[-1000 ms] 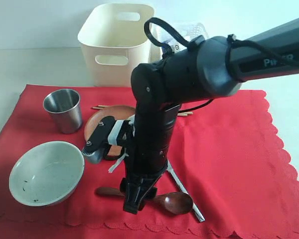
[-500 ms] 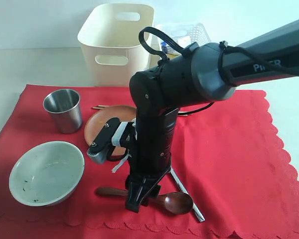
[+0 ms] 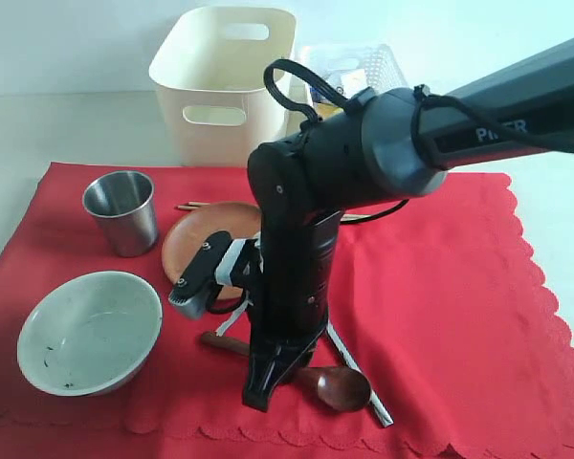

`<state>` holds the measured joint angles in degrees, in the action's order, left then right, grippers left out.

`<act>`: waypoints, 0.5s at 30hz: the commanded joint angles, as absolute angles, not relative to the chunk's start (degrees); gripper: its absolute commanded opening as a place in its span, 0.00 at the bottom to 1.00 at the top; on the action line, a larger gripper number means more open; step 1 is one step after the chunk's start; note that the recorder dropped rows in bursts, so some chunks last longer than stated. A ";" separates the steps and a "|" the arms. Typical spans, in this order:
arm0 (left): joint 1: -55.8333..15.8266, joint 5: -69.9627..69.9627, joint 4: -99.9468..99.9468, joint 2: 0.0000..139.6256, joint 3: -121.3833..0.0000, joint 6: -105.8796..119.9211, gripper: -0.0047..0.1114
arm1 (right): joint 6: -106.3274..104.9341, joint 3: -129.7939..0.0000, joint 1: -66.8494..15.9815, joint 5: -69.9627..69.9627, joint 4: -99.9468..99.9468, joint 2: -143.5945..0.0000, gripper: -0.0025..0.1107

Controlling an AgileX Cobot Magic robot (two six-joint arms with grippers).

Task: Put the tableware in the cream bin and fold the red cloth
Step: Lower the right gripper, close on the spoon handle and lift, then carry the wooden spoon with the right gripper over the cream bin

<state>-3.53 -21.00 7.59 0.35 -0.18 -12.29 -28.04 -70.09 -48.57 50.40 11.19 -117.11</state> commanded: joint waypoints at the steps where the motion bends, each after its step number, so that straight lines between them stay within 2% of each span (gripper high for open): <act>1: -3.33 -20.50 7.27 0.00 0.00 -12.30 0.04 | -27.80 -70.24 -48.65 50.87 11.53 -117.02 0.02; 15: -3.33 -20.50 7.27 0.00 0.00 -12.30 0.04 | -25.38 -70.24 -48.65 56.08 18.35 -100.29 0.02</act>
